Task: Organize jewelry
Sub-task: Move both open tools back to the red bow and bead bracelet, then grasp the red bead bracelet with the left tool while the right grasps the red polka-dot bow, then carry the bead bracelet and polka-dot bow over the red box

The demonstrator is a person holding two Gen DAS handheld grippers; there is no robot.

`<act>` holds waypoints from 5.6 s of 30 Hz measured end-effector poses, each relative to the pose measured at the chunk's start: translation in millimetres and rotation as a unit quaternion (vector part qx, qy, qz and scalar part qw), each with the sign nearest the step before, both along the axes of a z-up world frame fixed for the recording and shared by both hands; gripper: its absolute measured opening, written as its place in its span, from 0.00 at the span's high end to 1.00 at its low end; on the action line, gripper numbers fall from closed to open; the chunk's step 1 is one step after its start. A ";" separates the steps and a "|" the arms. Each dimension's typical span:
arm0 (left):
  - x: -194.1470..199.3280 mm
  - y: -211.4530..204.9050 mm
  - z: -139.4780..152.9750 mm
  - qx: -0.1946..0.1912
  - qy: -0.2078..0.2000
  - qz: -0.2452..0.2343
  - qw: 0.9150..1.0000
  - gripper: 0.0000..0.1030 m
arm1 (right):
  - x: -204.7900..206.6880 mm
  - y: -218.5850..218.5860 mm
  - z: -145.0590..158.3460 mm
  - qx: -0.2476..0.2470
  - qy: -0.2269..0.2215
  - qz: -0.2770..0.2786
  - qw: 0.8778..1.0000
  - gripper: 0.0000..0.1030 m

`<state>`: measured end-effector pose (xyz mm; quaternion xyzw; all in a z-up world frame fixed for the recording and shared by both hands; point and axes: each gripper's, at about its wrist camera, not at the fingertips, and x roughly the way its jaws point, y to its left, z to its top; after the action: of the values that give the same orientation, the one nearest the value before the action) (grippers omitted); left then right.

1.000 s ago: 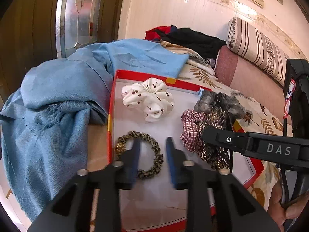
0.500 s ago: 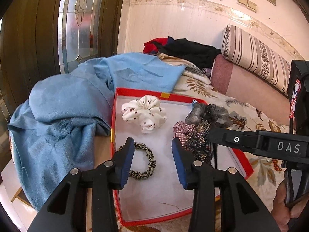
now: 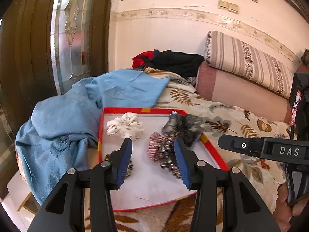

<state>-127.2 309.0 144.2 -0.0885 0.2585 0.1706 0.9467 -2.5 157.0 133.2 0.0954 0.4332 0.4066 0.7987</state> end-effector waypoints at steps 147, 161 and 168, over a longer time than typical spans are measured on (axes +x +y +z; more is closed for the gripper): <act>-17.0 -275.7 -10.6 0.026 0.021 -0.277 0.960 0.93 | -100.4 -323.8 -23.3 0.058 -0.049 -0.227 0.971 0.82; 16.4 -256.9 -45.0 0.030 0.043 -0.251 0.967 0.93 | -82.9 -300.8 -40.2 0.044 -0.025 -0.197 0.979 0.82; 28.3 -251.4 -59.9 0.021 0.057 -0.251 0.966 0.93 | -79.4 -287.1 -46.4 0.035 -0.020 -0.181 0.983 0.82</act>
<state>-98.9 57.5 84.3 0.0093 0.3222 -0.0624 0.9446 -81.9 -130.1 86.9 0.1915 0.3784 0.2723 0.8637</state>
